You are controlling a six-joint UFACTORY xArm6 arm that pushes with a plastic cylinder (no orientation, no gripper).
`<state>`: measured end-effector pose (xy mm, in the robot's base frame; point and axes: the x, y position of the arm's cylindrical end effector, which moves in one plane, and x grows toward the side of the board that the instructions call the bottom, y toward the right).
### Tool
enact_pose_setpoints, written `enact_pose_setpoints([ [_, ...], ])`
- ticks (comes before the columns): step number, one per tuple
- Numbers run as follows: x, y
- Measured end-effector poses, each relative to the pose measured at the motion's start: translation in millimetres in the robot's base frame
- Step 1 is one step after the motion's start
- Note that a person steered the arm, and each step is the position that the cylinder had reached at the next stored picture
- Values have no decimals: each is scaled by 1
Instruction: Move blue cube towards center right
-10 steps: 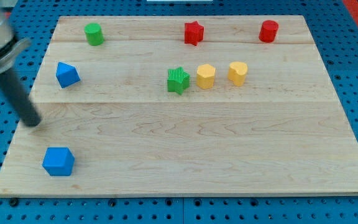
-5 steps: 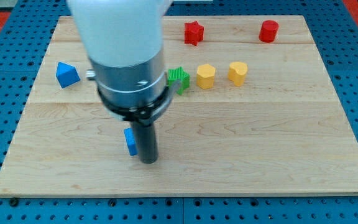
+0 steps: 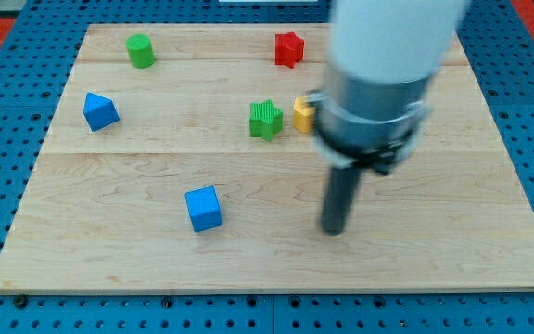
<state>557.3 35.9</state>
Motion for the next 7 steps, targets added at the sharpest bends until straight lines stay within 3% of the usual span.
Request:
enact_pose_setpoints([
  [1,36,-123],
  [2,0,-170],
  [4,-37,-15],
  [6,-63,-62],
  [7,-79,-34],
])
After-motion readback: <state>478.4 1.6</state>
